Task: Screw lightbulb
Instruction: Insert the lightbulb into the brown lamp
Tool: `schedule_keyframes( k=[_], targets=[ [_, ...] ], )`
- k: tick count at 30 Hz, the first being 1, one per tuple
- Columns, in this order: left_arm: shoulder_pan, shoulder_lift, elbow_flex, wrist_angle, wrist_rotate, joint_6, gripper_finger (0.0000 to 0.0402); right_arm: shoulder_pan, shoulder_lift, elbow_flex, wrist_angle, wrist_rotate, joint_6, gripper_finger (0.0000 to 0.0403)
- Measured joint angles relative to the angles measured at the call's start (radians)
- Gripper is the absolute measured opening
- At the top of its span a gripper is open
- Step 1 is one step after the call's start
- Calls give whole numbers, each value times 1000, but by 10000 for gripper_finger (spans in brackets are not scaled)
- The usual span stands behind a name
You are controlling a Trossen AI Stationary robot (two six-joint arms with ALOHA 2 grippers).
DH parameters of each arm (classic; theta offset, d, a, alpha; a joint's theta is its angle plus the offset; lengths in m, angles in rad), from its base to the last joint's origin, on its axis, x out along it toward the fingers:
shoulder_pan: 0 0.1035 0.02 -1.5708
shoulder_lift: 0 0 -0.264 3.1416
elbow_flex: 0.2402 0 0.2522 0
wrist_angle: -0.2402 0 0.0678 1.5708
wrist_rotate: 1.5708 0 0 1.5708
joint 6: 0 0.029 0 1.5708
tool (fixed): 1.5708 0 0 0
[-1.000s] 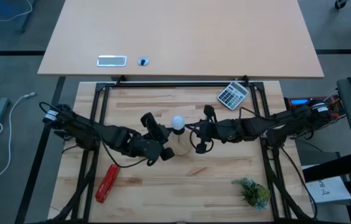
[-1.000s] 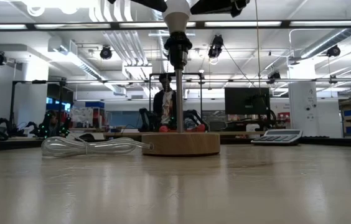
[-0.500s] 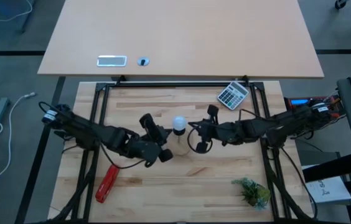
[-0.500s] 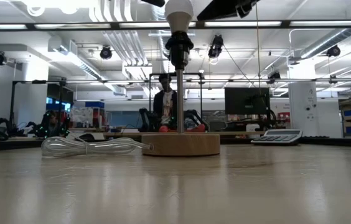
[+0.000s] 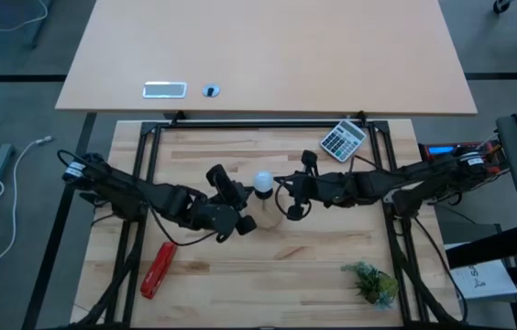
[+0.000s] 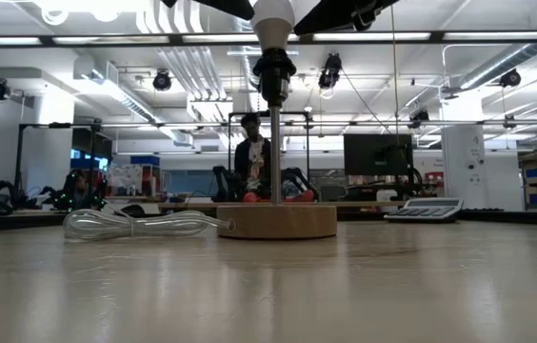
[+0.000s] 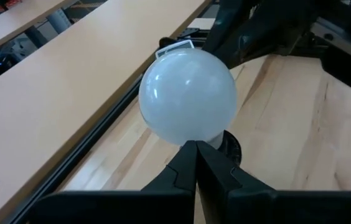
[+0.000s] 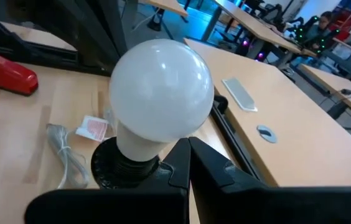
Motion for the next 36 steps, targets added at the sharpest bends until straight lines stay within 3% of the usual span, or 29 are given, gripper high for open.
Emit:
schedule_keyframes(
  k=[22, 30, 36],
  targets=[
    [12, 0, -18, -9, -34, -14, 0, 54, 0, 0, -2, -63, 14, 0],
    [-23, -5, -4, -11, -24, -15, 0, 49, -5, 0, -41, 83, 5, 0],
    [-48, -7, -4, 20, -18, -14, 0, 27, -5, 0, -25, 81, -19, 0]
  ],
)
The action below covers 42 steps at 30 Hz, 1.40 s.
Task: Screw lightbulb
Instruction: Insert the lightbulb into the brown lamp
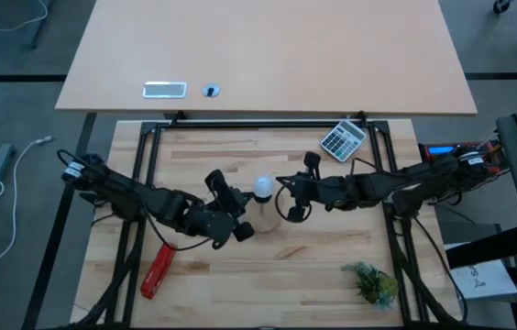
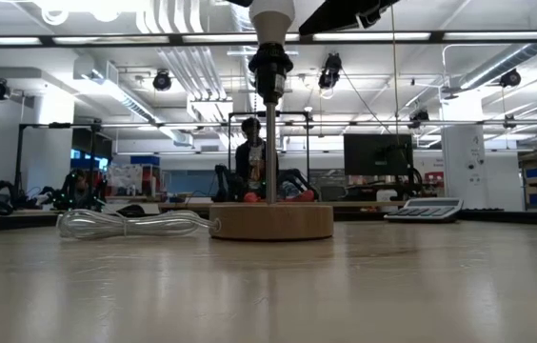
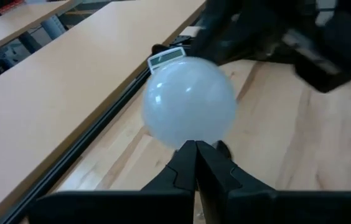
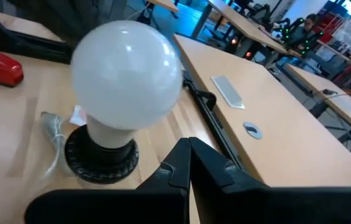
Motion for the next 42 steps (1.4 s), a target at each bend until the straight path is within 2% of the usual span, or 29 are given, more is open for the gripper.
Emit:
schedule_keyframes(
  k=[6, 15, 24, 31, 37, 42],
  targets=[
    [1, 0, 0, 3, 19, 5, 0, -4, 0, 0, 49, -74, -11, 0],
    [18, 0, 0, -8, 18, 12, 0, -3, 0, 0, 65, -116, -10, 0],
    [45, -1, -14, -14, -7, 1, 0, 14, 0, 0, 63, -129, -3, 0],
    [54, 3, -16, -19, -36, -18, 0, 33, 2, 0, 76, -205, 6, 0],
    [38, -18, -15, -66, -35, -2, 0, 40, 0, 0, 40, -151, 17, 0],
    [6, -40, 2, -68, -38, -3, 0, 38, 0, 0, 8, -47, 24, 0]
  ],
)
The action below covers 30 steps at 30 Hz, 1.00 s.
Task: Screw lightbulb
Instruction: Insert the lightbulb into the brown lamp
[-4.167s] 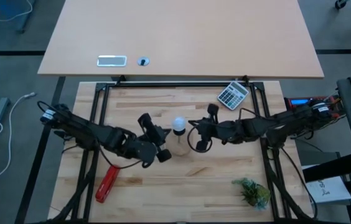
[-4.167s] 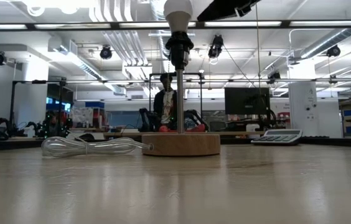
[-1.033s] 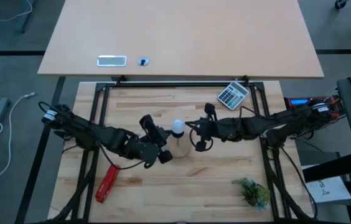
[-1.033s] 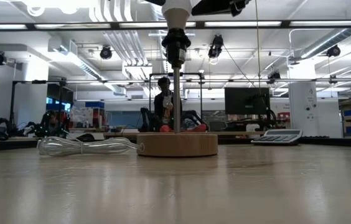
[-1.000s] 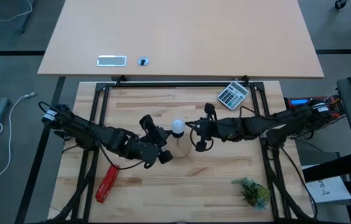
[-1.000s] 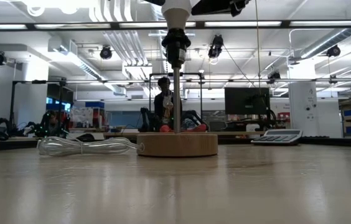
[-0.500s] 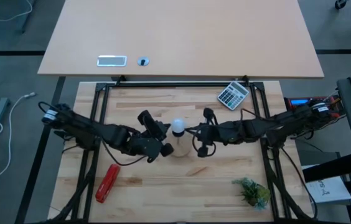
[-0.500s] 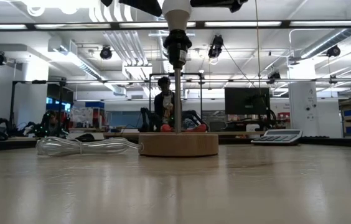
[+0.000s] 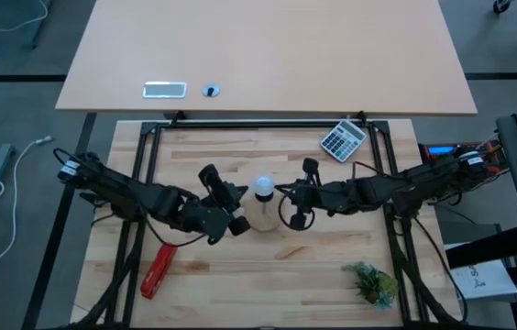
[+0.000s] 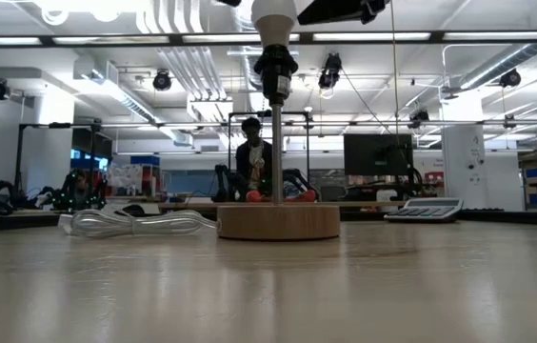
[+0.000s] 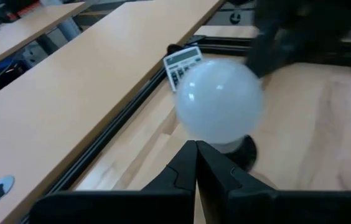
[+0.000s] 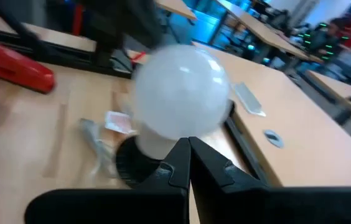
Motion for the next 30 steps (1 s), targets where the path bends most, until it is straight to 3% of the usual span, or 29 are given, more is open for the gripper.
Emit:
schedule_keyframes(
  k=[7, 14, 23, 30],
  targets=[
    [-18, 14, -1, 32, 30, 8, 0, -29, -1, 0, 19, 26, -18, 0],
    [-11, 39, -2, 186, 32, 199, 0, -30, 0, 0, 51, -42, -17, 0],
    [-3, 39, -4, 171, 29, 177, 0, -24, 2, 0, 59, -62, -7, 0],
    [1, 39, -9, 141, 21, 154, 0, -19, 2, 0, 52, -138, 19, 0]
  ],
)
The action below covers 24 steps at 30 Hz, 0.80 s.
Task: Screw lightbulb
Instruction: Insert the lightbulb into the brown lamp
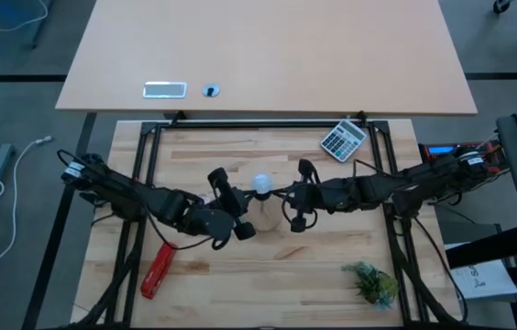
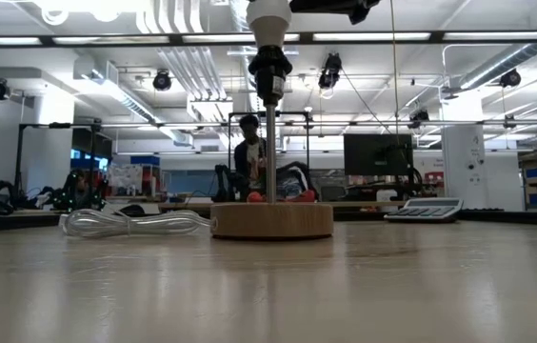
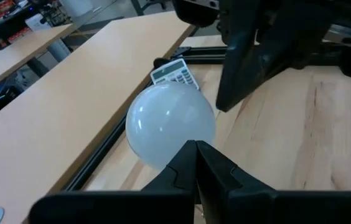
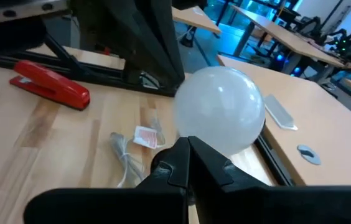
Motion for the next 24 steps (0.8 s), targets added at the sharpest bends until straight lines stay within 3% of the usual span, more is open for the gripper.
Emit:
schedule_keyframes(
  k=[11, 18, 24],
  targets=[
    [-66, -13, 3, -4, 1, -28, 0, -2, -3, 0, -105, 86, 25, 0],
    [-129, -14, -11, -286, -43, -294, 0, -8, -3, 0, -152, 69, 48, 0],
    [-123, -14, -114, -162, -62, -266, 0, -29, -9, -20, -86, 25, 90, 0]
  ],
)
